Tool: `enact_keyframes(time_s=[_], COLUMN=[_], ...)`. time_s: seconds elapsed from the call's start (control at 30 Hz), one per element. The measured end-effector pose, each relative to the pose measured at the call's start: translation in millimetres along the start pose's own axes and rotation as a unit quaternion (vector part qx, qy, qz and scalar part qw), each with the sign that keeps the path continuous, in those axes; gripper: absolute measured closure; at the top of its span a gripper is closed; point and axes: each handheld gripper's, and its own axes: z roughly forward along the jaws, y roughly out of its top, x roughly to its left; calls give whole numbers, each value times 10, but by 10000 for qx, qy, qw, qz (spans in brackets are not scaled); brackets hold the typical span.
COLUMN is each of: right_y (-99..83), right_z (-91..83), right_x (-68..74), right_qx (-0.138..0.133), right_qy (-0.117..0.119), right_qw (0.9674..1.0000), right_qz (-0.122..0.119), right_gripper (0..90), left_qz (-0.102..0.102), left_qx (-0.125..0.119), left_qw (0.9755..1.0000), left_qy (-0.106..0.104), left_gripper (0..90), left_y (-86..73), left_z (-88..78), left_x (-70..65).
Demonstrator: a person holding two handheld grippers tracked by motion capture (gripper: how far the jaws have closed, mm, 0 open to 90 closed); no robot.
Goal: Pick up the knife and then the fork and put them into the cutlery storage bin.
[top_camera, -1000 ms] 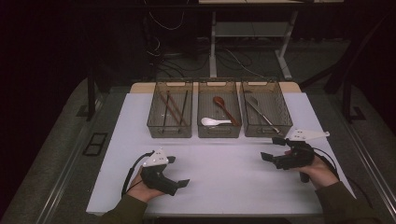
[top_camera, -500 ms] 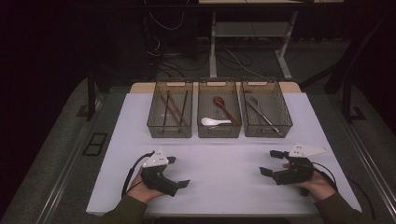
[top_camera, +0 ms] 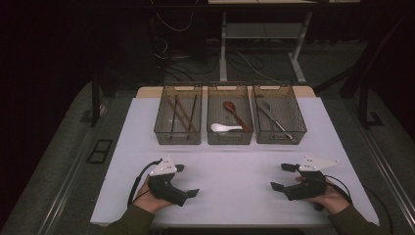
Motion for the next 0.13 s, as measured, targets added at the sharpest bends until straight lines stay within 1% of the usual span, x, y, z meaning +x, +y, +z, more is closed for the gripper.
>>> enact_keyframes(time_s=[0.13], right_y=[0], right_z=[-1], right_x=[0], right_qx=[4], right_qy=[13], right_qw=[10000], right_qz=[-15], right_gripper=[161], left_qz=[11], left_qx=[3], left_qw=[10000], left_qy=[-2], left_gripper=[0], left_y=[1], left_z=[1], left_x=[3])
